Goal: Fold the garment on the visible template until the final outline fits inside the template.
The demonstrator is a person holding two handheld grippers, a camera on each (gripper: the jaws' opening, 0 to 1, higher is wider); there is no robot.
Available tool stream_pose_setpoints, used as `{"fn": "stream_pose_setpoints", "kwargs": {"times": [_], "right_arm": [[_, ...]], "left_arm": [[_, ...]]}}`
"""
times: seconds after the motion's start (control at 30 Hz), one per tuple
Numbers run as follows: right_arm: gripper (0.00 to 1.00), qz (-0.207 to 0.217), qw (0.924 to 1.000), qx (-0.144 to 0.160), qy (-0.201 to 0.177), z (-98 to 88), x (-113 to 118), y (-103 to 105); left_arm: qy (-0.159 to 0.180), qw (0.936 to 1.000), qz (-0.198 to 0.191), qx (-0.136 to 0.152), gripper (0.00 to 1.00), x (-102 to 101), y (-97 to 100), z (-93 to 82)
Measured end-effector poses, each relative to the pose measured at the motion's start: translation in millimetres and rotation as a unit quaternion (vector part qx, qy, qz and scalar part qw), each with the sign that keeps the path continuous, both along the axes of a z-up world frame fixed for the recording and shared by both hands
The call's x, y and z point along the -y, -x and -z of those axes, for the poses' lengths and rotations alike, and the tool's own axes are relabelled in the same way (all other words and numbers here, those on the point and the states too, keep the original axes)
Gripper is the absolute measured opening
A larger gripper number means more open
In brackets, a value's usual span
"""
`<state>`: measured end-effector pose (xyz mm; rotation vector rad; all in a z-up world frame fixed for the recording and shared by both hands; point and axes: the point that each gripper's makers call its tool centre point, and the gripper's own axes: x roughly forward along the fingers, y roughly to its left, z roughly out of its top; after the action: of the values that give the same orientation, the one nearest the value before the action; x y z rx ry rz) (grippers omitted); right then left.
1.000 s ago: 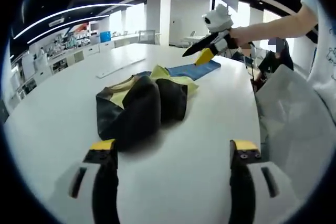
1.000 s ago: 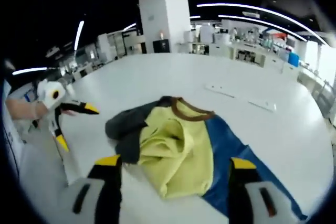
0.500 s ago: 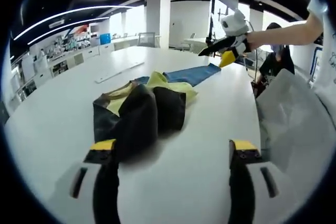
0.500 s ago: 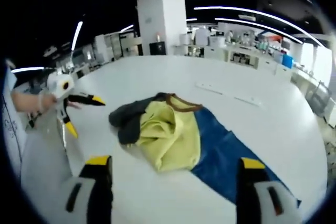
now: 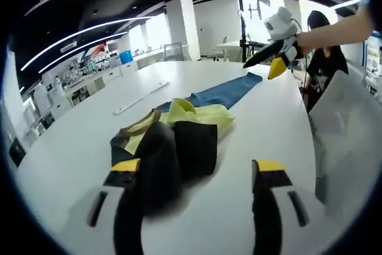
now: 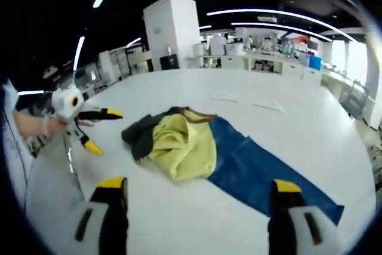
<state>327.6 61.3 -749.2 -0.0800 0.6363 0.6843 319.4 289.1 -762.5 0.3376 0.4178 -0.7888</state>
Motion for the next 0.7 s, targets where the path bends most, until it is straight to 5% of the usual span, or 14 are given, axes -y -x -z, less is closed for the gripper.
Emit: {"fn": "stream_pose_setpoints", "kwargs": {"times": [0.43,0.7], "right_arm": [[0.98,-0.006,0.9998,-0.017,-0.012,8.9,36.9,9.2],[0.96,-0.017,0.9994,-0.027,-0.016,5.2,66.8,11.3]], "left_arm": [[-0.035,0.9986,-0.036,0.015,0.40,62.6,-4.6,9.6],[-0.068,0.9936,-0.078,0.046,0.29,74.2,-19.1,14.3]]}}
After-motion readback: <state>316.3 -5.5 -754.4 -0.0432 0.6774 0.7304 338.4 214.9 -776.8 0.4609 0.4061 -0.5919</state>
